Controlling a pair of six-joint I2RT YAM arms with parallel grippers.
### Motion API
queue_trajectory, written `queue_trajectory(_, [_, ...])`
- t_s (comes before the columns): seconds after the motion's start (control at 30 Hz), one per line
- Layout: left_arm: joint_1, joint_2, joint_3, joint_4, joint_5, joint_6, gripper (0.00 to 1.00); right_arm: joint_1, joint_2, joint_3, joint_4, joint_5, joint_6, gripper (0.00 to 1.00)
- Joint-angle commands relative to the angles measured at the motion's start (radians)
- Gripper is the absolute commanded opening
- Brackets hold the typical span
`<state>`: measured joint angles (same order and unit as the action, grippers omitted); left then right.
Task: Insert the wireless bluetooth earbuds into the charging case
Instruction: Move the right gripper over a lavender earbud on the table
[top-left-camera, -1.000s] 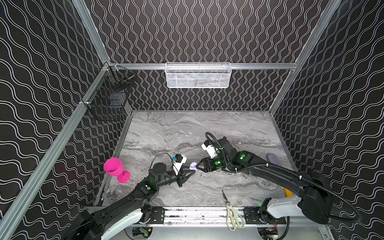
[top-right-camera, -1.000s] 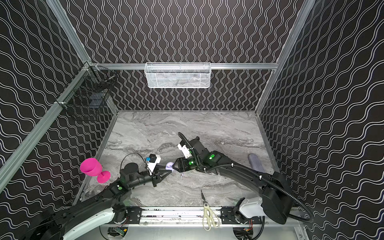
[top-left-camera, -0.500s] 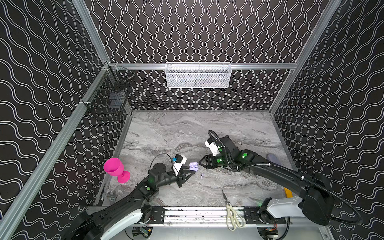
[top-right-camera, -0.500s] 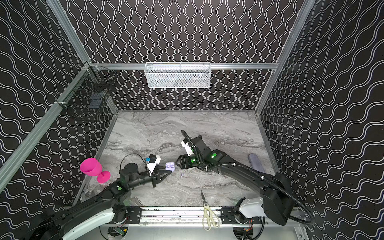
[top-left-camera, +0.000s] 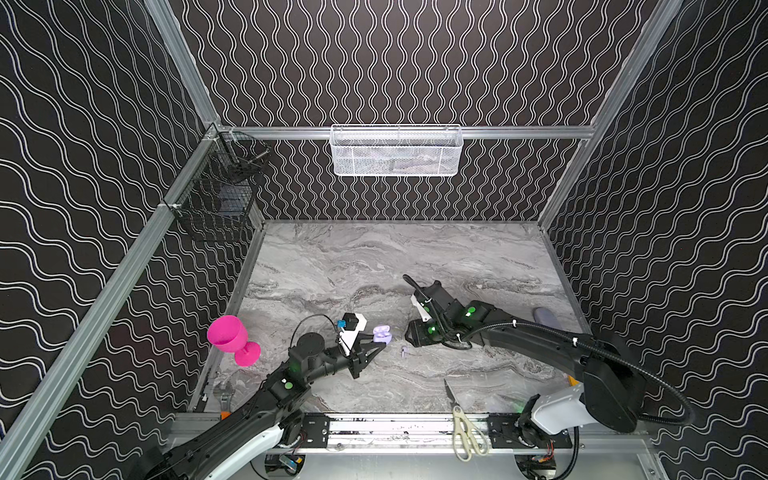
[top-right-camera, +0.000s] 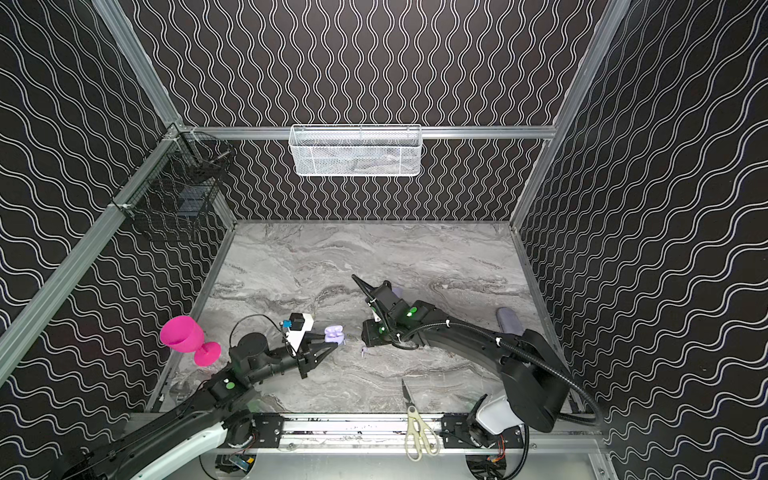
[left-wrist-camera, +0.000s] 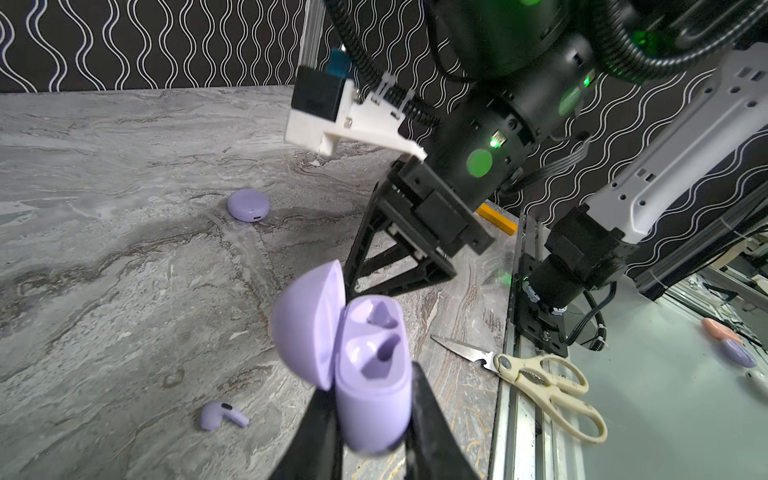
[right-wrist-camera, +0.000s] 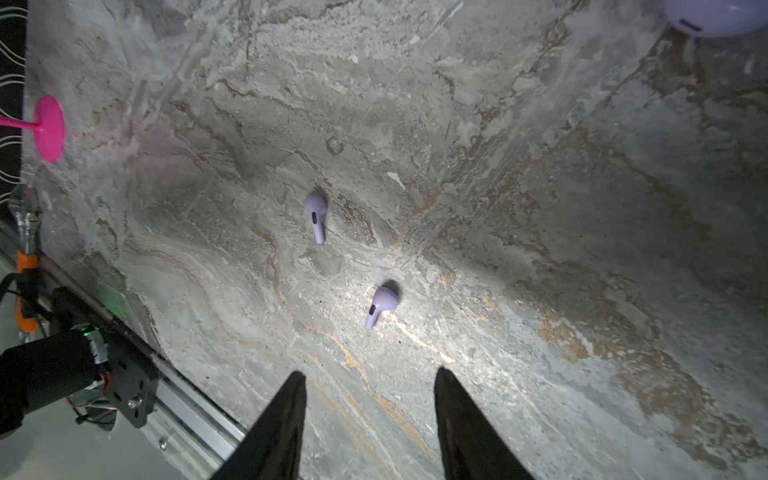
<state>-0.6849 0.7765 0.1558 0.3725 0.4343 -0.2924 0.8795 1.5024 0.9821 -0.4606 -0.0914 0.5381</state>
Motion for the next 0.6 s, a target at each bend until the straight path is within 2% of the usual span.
queue_trajectory(0.0, [-0.002,-0.052,-0.007,-0.024,0.022,-0.030,0.21,0.015,0.034,0.009,-0.027,0.017,0.028,0.51])
queue_trajectory(0.27, [-0.007,-0.203,-0.022,-0.144,0.015,-0.037,0.21,0.048,0.132,0.079,-0.044,0.025,0.046,0.47])
queue_trajectory(0.57, [-0.012,-0.175,-0.025,-0.104,0.054,-0.037,0.21,0.062,0.231,0.123,-0.080,0.069,0.075,0.41])
